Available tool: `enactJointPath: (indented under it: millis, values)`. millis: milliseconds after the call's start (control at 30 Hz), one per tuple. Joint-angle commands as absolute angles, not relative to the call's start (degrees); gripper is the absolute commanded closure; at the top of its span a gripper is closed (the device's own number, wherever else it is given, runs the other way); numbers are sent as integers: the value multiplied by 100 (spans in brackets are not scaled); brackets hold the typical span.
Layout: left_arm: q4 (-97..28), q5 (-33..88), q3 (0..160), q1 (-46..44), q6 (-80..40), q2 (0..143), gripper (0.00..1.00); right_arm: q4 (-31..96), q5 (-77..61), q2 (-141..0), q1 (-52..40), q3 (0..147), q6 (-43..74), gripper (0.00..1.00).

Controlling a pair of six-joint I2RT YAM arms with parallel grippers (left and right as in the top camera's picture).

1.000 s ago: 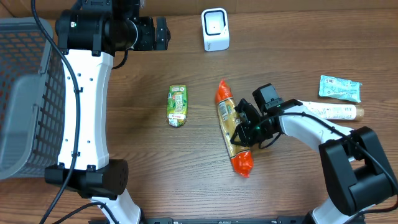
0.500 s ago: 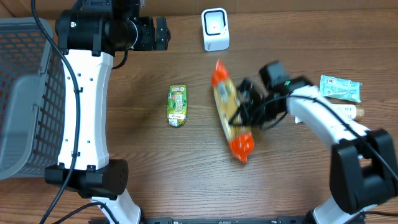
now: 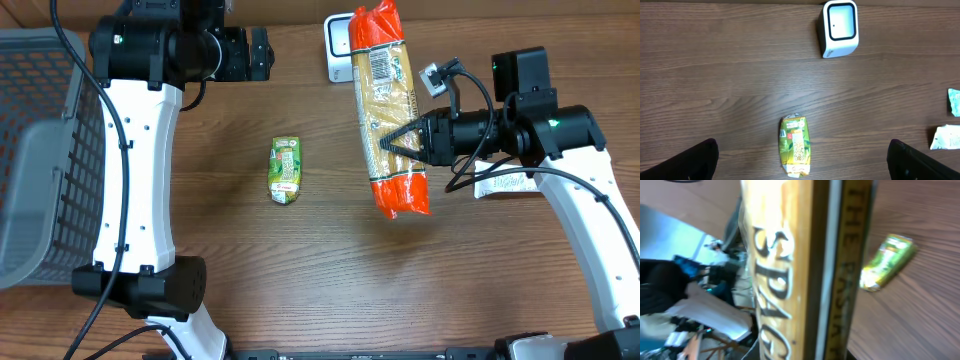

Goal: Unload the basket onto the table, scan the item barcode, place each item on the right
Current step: 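Hold the spaghetti package in front of the scanner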

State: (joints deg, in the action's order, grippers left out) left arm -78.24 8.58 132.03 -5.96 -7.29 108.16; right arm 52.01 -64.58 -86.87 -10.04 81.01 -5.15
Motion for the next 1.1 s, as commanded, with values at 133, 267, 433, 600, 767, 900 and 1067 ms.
enactJointPath:
  millis: [133,267,433,600,767,900,1067]
  values:
    - [-7817,840,13238,-602,-639,10847,1,4980,-7623,-8444,-956,8305,-670,96]
    - [-7817,843,13238,-602,-639,10847,1,4982,-7623,-8444,-956,8305,-670,96]
    - [-7817,840,13238,-602,-639,10847,0,4984,-7216,-8444,-976,8300,-639,96]
    - [-7817,843,13238,-602,-639,10847,1,5004,-4547,-8501,-1376,8261,-165,96]
    - [-7817,843,13238,-602,-639,10847,1,4766,-1066,-8783,-2038,8154,220,96]
    - [-7817,843,13238,-602,-639,10847,0,4125,937,-9170,-2366,8154,217,96]
    - [-7817,843,13238,-602,-639,10847,0,3070,1208,-9496,-2421,8154,-655,96]
